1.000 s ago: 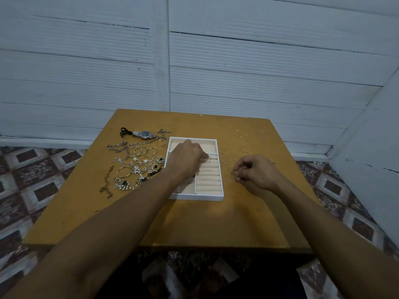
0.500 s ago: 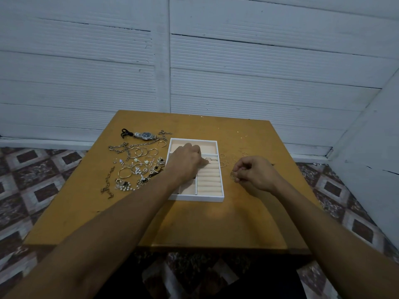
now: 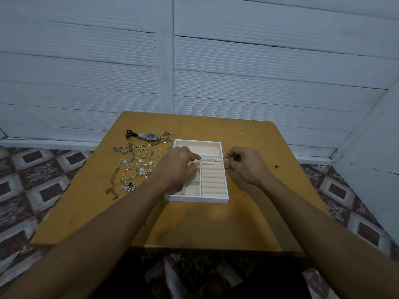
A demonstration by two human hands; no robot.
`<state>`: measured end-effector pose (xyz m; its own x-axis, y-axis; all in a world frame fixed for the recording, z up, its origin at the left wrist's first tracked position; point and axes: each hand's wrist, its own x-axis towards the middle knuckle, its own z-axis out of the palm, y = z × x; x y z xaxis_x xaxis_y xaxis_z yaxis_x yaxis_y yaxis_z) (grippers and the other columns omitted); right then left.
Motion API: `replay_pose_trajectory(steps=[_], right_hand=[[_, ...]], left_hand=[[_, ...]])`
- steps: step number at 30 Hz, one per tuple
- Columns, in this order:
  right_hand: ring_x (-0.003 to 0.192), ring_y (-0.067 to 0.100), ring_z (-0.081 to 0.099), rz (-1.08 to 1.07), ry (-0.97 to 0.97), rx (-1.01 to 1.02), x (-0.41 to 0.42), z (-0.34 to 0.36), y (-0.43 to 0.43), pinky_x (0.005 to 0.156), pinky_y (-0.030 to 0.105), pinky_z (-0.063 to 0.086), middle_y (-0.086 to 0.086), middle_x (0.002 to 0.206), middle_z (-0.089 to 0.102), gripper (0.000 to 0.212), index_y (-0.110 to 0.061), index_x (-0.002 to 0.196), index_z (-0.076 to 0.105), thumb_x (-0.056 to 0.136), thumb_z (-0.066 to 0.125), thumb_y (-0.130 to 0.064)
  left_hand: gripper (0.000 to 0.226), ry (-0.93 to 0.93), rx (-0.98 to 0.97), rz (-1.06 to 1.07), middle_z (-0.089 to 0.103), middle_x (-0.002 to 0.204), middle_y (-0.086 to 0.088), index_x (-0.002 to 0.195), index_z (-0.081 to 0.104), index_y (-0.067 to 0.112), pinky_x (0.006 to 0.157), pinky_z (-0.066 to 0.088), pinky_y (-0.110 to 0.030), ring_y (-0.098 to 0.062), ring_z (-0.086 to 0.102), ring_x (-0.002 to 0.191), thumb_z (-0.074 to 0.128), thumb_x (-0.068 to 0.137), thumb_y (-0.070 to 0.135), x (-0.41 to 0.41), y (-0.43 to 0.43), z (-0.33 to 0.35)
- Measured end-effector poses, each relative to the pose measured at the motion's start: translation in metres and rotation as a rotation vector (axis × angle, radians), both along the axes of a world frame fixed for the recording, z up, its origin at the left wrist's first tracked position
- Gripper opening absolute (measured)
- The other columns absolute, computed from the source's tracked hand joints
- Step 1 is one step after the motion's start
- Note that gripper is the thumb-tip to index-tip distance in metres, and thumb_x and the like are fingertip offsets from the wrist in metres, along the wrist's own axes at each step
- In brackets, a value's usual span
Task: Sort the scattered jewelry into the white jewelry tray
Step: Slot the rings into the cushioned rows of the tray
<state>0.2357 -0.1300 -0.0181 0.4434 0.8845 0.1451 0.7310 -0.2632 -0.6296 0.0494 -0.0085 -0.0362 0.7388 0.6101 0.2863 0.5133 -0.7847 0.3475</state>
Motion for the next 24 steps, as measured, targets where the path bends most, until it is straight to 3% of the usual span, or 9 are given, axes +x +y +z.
replay_pose_trajectory(steps=[6,24], right_hand=[[0.080,0.017,0.062,0.045,-0.135,-0.037,-0.009,-0.003,0.019,0.072,0.034,0.054,0.001,0.087,0.070,0.014,-0.016,0.088,0.071,0.087,0.058,-0.010],[0.098,0.022,0.057,0.098,-0.347,-0.095,-0.013,-0.014,0.021,0.077,0.025,0.039,0.005,0.105,0.065,0.026,-0.014,0.109,0.074,0.091,0.055,-0.010]], left_hand=[[0.032,-0.019,-0.031,0.034,0.065,0.109,-0.001,0.121,0.067,0.021,0.089,0.046,-0.037,-0.021,0.054,0.107,0.055,0.093,0.029,-0.015,0.007,0.002],[0.033,0.008,-0.084,0.029,0.065,0.116,-0.001,0.123,0.066,0.024,0.092,0.047,-0.037,-0.018,0.055,0.109,0.054,0.093,0.033,-0.023,0.005,0.003]])
